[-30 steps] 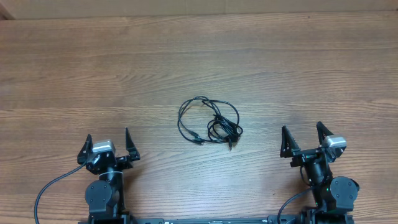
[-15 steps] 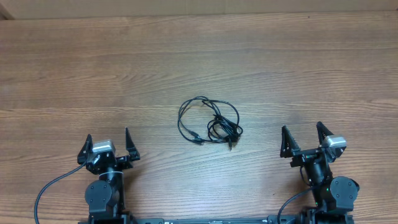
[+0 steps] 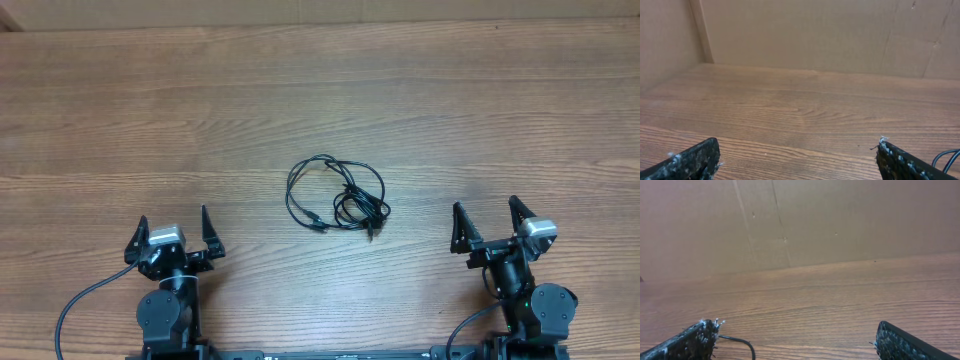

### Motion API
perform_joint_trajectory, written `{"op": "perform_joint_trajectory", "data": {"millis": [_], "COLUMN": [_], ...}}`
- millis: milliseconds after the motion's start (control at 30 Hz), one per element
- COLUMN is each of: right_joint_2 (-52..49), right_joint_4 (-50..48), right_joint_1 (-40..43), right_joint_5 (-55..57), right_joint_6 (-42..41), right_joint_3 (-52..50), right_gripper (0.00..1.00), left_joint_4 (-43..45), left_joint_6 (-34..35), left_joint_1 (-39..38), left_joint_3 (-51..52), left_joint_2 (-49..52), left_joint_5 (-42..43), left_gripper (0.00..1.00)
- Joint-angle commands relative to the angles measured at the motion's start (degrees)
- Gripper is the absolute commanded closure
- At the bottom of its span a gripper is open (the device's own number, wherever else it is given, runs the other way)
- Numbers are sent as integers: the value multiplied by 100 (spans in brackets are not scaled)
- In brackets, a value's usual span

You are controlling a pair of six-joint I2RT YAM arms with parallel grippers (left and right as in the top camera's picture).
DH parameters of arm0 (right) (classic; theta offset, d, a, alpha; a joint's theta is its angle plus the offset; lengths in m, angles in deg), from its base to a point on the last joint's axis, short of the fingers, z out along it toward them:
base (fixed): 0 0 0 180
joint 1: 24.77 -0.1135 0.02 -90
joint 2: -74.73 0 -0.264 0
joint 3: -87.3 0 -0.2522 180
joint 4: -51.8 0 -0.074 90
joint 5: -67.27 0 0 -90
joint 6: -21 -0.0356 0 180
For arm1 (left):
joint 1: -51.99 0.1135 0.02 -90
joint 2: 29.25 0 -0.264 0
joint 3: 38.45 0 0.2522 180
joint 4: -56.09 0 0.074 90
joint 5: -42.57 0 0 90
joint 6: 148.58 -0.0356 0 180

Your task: Untangle cables

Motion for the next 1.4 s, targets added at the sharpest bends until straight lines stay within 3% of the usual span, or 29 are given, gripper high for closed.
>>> {"op": "perform_joint_trajectory", "data": {"millis": [0,667,733,800,900,1033,1167,1367], "right_joint_2": [46,46,46,46,46,46,46,46], "right_joint_4": [-35,-35,-35,-35,-35,-35,-35,-35], "right_joint_1": [26,26,26,26,26,26,26,26], "right_joint_5": [63,63,63,63,63,63,63,63], "right_joint_6": [42,42,42,42,42,42,42,42], "right_joint_3": [-59,-59,-59,-59,-59,-59,-59,-59], "right_gripper": [0,0,0,0,0,0,0,0], "left_joint_4": [4,116,140,402,697,448,-299,-487], "left_joint_6": [-129,-118,66,153,308,752,756,938], "left_joint_1": [15,24,24,24,24,24,24,24], "left_joint_3": [15,15,15,4,-111,-485,-1287,-2033], "left_joint_2": [-44,-44,-44,-44,-44,-44,-20,501], "left_joint_5": [-57,-389,-81,1093,2109,2243,2387,2448], "left_gripper": [0,1,0,1,0,0,1,1]}}
